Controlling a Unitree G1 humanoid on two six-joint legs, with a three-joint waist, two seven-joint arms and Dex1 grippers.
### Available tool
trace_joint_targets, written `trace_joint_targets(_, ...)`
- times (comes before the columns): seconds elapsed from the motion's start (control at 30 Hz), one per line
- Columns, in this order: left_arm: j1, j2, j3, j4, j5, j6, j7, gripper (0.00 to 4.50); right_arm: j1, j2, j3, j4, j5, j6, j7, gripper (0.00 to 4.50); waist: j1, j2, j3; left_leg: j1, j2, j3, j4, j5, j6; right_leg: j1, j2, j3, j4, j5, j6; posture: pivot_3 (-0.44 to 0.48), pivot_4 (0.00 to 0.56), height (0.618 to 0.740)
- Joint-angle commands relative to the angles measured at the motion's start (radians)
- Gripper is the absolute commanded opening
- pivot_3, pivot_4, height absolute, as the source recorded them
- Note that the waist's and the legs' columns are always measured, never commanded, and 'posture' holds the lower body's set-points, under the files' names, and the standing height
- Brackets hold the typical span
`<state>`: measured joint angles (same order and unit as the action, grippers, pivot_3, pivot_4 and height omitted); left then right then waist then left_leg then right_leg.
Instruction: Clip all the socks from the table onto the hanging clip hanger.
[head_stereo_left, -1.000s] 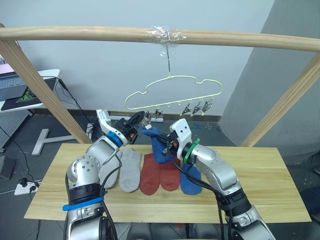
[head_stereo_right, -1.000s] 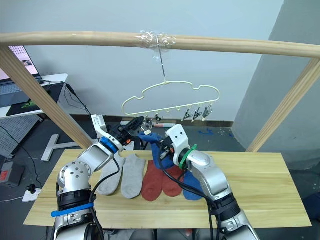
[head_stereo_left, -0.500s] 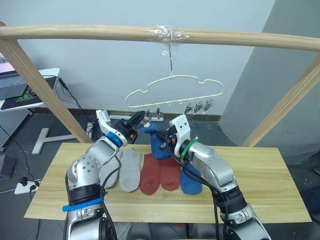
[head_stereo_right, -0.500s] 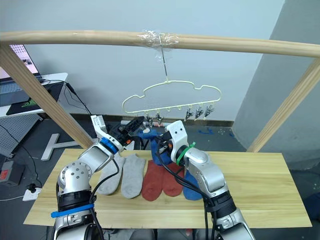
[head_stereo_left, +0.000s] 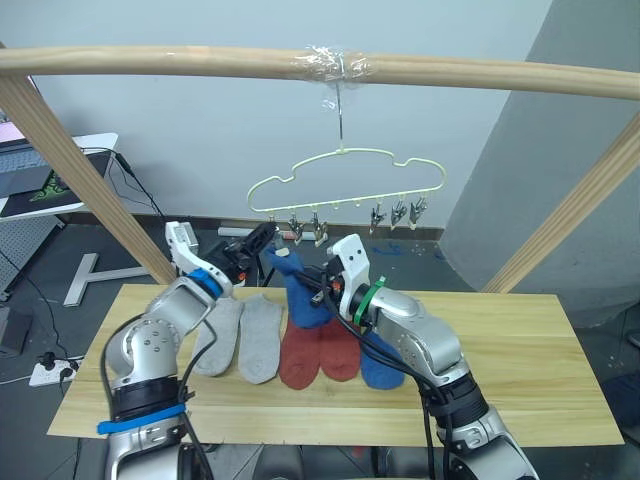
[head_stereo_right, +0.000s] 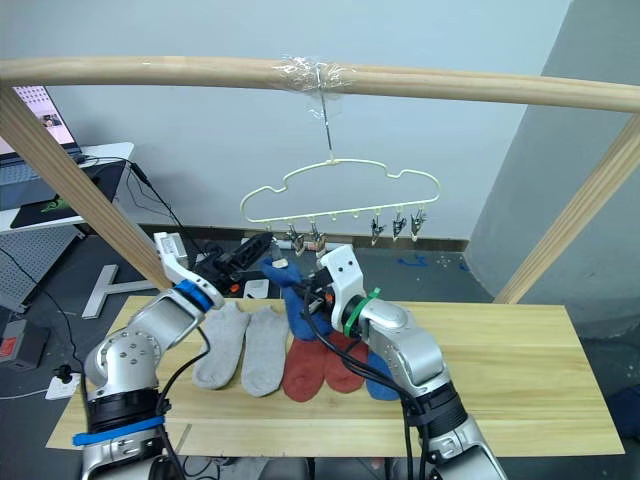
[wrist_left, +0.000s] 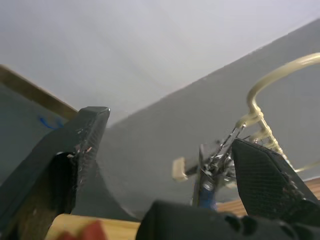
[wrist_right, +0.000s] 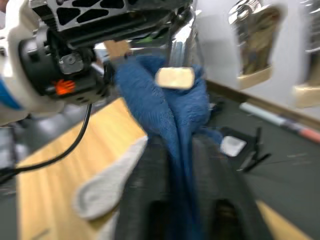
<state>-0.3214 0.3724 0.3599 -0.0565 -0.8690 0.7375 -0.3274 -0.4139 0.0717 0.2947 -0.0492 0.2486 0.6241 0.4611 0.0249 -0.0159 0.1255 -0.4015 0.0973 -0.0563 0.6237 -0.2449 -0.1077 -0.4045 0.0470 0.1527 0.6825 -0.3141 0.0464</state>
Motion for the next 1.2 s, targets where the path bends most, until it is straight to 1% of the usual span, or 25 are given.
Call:
trace_joint_targets(0.03,0.027,0.034,-0.053,-0.073,0.06,-0.035,-0.065,4.5,-0.013,-0.01,-0.006,-0.021,0.016,0.006,0.016,2.28,0.001,0.0,0.0,0.0,0.0,0.0,0.0,0.0,0.0,0.0,0.0,0.0,0.0,0.0,0.0,0.163,0.107,0.74)
trace_joint_targets(0.1,0.037,0.016,-0.047,-0.079,0.047,-0.031,-0.056,4.5,-0.001,-0.025,-0.001,-0.023,0.022,0.008,0.027,3.0,0.005,0.0,0.0,0.0,0.0,0.001,0.0,0.0,0.0,0.0,-0.001,0.0,0.0,0.0,0.0,0.163,0.107,0.74)
trace_joint_targets(0.13,0.046,0.014,-0.053,-0.085,0.062,-0.045,-0.057,4.5,0.004,-0.029,-0.005,-0.026,0.024,0.01,0.025,3.38,0.005,0.0,0.0,0.0,0.0,0.001,0.0,0.0,0.0,0.0,-0.001,0.0,0.0,0.0,0.0,0.163,0.107,0.74)
trace_joint_targets(0.2,0.079,0.031,-0.123,-0.119,0.149,-0.117,-0.105,4.5,0.016,-0.044,-0.022,-0.04,0.031,0.012,0.027,4.02,0.003,0.0,0.0,0.0,0.0,0.001,0.0,0.0,0.001,0.0,-0.001,0.0,0.0,0.0,0.0,0.162,0.101,0.74)
trace_joint_targets(0.27,0.11,0.039,-0.212,-0.163,0.276,-0.234,-0.132,4.5,0.035,-0.073,-0.044,-0.063,0.03,0.005,0.023,4.44,0.004,0.0,0.0,0.0,0.0,0.001,0.0,0.0,0.0,0.0,-0.001,0.0,0.0,0.0,0.0,0.162,0.101,0.74)
trace_joint_targets(0.33,0.118,0.021,-0.262,-0.18,0.339,-0.307,-0.143,4.5,0.053,-0.11,-0.065,-0.093,0.024,-0.005,0.023,4.44,0.007,-0.001,0.0,-0.001,0.0,0.001,0.0,0.0,0.0,0.0,-0.001,0.0,0.0,0.0,0.0,0.157,0.095,0.74)
trace_joint_targets(0.4,0.126,0.027,-0.332,-0.182,0.42,-0.396,-0.189,4.5,0.075,-0.16,-0.089,-0.148,0.044,0.014,0.045,4.44,0.009,0.0,0.0,-0.001,0.0,0.001,0.001,0.0,0.0,0.0,-0.001,0.0,0.0,0.0,0.0,0.157,0.095,0.74)
trace_joint_targets(0.43,0.127,0.022,-0.357,-0.172,0.459,-0.44,-0.194,4.5,0.092,-0.206,-0.089,-0.189,0.051,0.023,0.075,4.44,0.008,-0.001,0.0,-0.001,-0.001,0.001,0.001,0.0,0.0,0.0,-0.001,0.0,0.0,0.0,0.0,0.155,0.09,0.74)
trace_joint_targets(0.53,0.117,-0.029,-0.368,-0.129,0.509,-0.531,-0.171,4.5,0.138,-0.337,-0.106,-0.311,0.065,0.025,0.139,4.44,0.008,-0.001,-0.001,-0.001,-0.001,0.002,0.001,-0.001,0.002,0.0,-0.001,0.001,-0.001,0.0,0.0,0.145,0.085,0.74)
trace_joint_targets(0.57,0.113,-0.051,-0.37,-0.115,0.524,-0.554,-0.157,4.1,0.151,-0.368,-0.123,-0.346,0.076,0.025,0.146,4.5,0.008,-0.001,-0.001,-0.001,-0.001,0.002,0.001,-0.001,0.002,0.0,-0.001,0.001,-0.001,0.0,0.0,0.145,0.085,0.74)
trace_joint_targets(0.63,0.105,-0.079,-0.377,-0.09,0.55,-0.585,-0.145,3.62,0.162,-0.405,-0.145,-0.388,0.094,0.029,0.15,4.5,0.005,-0.001,-0.001,0.0,-0.001,0.002,0.001,-0.001,0.002,0.0,-0.001,0.001,0.0,0.0,0.0,0.135,0.082,0.74)
trace_joint_targets(0.73,0.092,-0.116,-0.389,-0.061,0.596,-0.617,-0.112,2.7,0.167,-0.44,-0.17,-0.437,0.116,0.036,0.155,4.5,-0.001,-0.001,-0.001,0.0,-0.001,0.002,0.002,-0.001,0.002,0.0,0.0,0.002,0.001,0.0,0.0,0.12,0.076,0.74)
trace_joint_targets(0.83,0.077,-0.141,-0.4,-0.024,0.678,-0.669,-0.052,2.7,0.164,-0.47,-0.213,-0.492,0.164,0.062,0.165,4.5,0.001,-0.002,-0.002,0.0,-0.001,0.002,0.004,-0.001,0.002,0.001,0.0,0.002,0.0,0.001,0.001,0.11,0.072,0.74)
trace_joint_targets(1.03,0.082,-0.18,-0.373,0.018,0.691,-0.684,-0.008,2.7,0.108,-0.476,-0.261,-0.502,0.21,0.053,0.145,4.5,0.001,-0.004,-0.003,0.0,-0.001,0.002,0.006,-0.001,0.002,0.003,0.0,0.002,0.0,0.002,0.002,0.101,0.068,0.74)
trace_joint_targets(1.2,0.077,-0.186,-0.355,0.046,0.694,-0.694,0.007,2.7,0.083,-0.501,-0.265,-0.501,0.227,0.043,0.161,4.5,0.001,-0.004,-0.004,0.0,-0.001,0.002,0.006,-0.001,0.002,0.003,0.0,0.002,0.001,0.003,0.002,0.094,0.06,0.74)
